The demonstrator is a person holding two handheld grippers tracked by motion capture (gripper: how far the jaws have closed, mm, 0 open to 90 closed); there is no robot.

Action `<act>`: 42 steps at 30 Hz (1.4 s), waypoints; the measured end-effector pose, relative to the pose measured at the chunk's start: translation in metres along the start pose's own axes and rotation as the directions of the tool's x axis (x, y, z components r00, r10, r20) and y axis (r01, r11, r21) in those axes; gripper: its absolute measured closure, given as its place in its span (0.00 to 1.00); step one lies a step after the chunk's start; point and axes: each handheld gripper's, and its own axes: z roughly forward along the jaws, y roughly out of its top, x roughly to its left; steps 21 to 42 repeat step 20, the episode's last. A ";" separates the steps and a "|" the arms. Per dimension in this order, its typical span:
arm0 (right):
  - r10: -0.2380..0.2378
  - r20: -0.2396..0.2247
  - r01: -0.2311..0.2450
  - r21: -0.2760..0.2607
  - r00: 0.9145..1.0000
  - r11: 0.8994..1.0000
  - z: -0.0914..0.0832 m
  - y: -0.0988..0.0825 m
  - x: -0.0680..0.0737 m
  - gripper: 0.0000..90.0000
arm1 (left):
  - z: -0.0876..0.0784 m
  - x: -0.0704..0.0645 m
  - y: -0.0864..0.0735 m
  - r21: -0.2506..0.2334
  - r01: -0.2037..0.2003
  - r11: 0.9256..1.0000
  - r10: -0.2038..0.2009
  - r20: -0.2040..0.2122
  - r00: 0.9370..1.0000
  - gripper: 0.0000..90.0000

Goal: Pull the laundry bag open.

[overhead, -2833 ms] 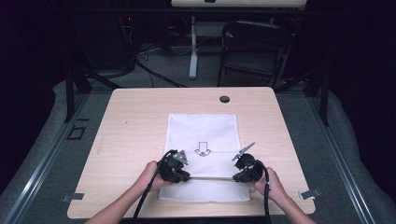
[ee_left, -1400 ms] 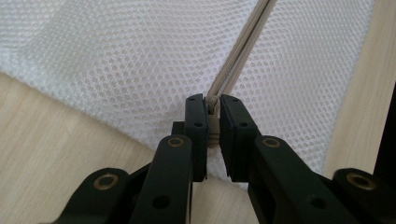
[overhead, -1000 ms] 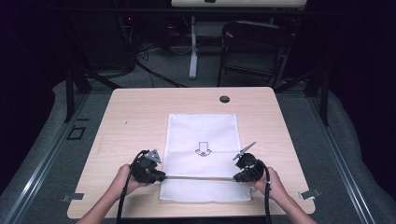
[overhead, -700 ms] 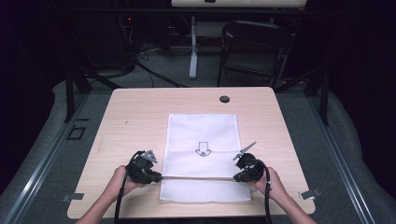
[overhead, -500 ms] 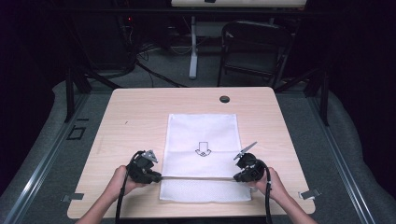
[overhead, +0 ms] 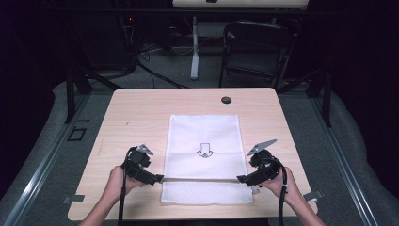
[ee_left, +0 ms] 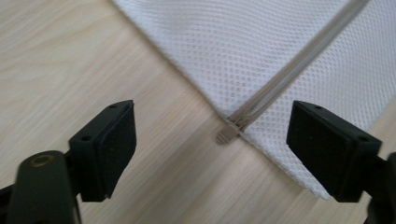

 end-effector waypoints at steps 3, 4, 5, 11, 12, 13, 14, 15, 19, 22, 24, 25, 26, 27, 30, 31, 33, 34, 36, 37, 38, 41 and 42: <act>0.033 0.060 -0.032 -0.021 0.998 0.999 -0.009 -0.007 -0.005 0.12 | -0.008 0.004 -0.005 -0.028 0.059 0.998 -0.059 -0.024 0.998 0.16; 0.047 0.082 -0.047 -0.009 0.996 0.999 -0.011 -0.009 -0.007 0.07 | -0.011 0.005 -0.007 -0.035 0.065 0.997 -0.066 -0.035 0.997 0.15; 0.060 0.095 -0.059 -0.006 0.994 0.998 -0.013 -0.012 -0.010 0.03 | -0.013 0.005 -0.010 -0.046 0.078 0.996 -0.080 -0.048 0.996 0.14; 0.105 0.192 -0.110 0.013 0.976 0.994 -0.020 -0.034 -0.028 0.00 | -0.023 0.011 -0.022 -0.071 0.119 0.990 -0.127 -0.120 0.985 0.12; 0.114 0.194 -0.120 0.018 0.974 0.993 -0.019 -0.037 -0.030 0.00 | -0.023 0.013 -0.024 -0.075 0.128 0.989 -0.136 -0.125 0.983 0.11; 0.118 0.199 -0.126 0.029 0.973 0.992 -0.018 -0.040 -0.032 0.00 | -0.023 0.015 -0.024 -0.070 0.132 0.989 -0.139 -0.123 0.983 0.11; 0.120 0.200 -0.130 0.039 0.972 0.991 -0.016 -0.041 -0.035 0.00 | -0.021 0.017 -0.025 -0.069 0.137 0.988 -0.145 -0.128 0.981 0.11; 0.124 0.195 -0.137 0.053 0.973 0.989 -0.014 -0.043 -0.037 0.00 | -0.020 0.018 -0.025 -0.065 0.145 0.987 -0.153 -0.135 0.979 0.10; 0.121 0.185 -0.136 0.072 0.975 0.988 -0.009 -0.045 -0.041 0.00 | -0.015 0.023 -0.027 -0.043 0.149 0.988 -0.154 -0.147 0.977 0.08; 0.119 0.179 -0.135 0.077 0.977 0.988 -0.008 -0.046 -0.043 0.00 | -0.014 0.025 -0.028 -0.040 0.157 0.987 -0.161 -0.146 0.976 0.08; 0.119 0.179 -0.135 0.077 0.977 0.988 -0.008 -0.046 -0.043 0.00 | -0.014 0.025 -0.028 -0.040 0.157 0.987 -0.161 -0.146 0.976 0.08; 0.119 0.179 -0.135 0.077 0.977 0.988 -0.008 -0.046 -0.043 0.00 | -0.014 0.025 -0.028 -0.040 0.157 0.987 -0.161 -0.146 0.976 0.08; 0.119 0.179 -0.135 0.077 0.977 0.988 -0.008 -0.046 -0.043 0.00 | -0.014 0.025 -0.028 -0.040 0.157 0.987 -0.161 -0.146 0.976 0.08; 0.119 0.179 -0.135 0.077 0.977 0.988 -0.008 -0.046 -0.043 0.00 | -0.014 0.025 -0.028 -0.040 0.157 0.987 -0.161 -0.146 0.976 0.08; 0.119 0.179 -0.135 0.077 0.977 0.988 -0.008 -0.046 -0.043 0.00 | -0.014 0.025 -0.028 -0.040 0.157 0.987 -0.161 -0.146 0.976 0.08; 0.119 0.179 -0.135 0.077 0.977 0.988 -0.008 -0.046 -0.043 0.00 | -0.014 0.025 -0.028 -0.040 0.157 0.987 -0.161 -0.146 0.976 0.08; 0.119 0.179 -0.135 0.077 0.977 0.988 -0.008 -0.046 -0.043 0.00 | -0.014 0.025 -0.028 -0.040 0.157 0.987 -0.161 -0.146 0.976 0.08; 0.119 0.179 -0.135 0.077 0.977 0.988 -0.008 -0.046 -0.043 0.00 | -0.014 0.025 -0.028 -0.040 0.157 0.987 -0.161 -0.146 0.976 0.08; 0.119 0.179 -0.135 0.077 0.977 0.988 -0.008 -0.046 -0.043 0.00 | -0.014 0.025 -0.028 -0.040 0.157 0.987 -0.161 -0.146 0.976 0.08; 0.119 0.179 -0.135 0.077 0.977 0.988 -0.008 -0.046 -0.043 0.00 | -0.014 0.025 -0.028 -0.040 0.157 0.987 -0.161 -0.146 0.976 0.08; 0.119 0.179 -0.135 0.077 0.977 0.988 -0.008 -0.046 -0.043 0.00 | -0.014 0.025 -0.028 -0.040 0.157 0.987 -0.161 -0.146 0.976 0.08; 0.119 0.179 -0.135 0.077 0.977 0.988 -0.008 -0.046 -0.043 0.00 | -0.014 0.025 -0.028 -0.040 0.157 0.987 -0.161 -0.146 0.976 0.08; 0.119 0.179 -0.135 0.077 0.977 0.988 -0.008 -0.046 -0.043 0.00 | -0.014 0.025 -0.028 -0.040 0.157 0.987 -0.161 -0.146 0.976 0.08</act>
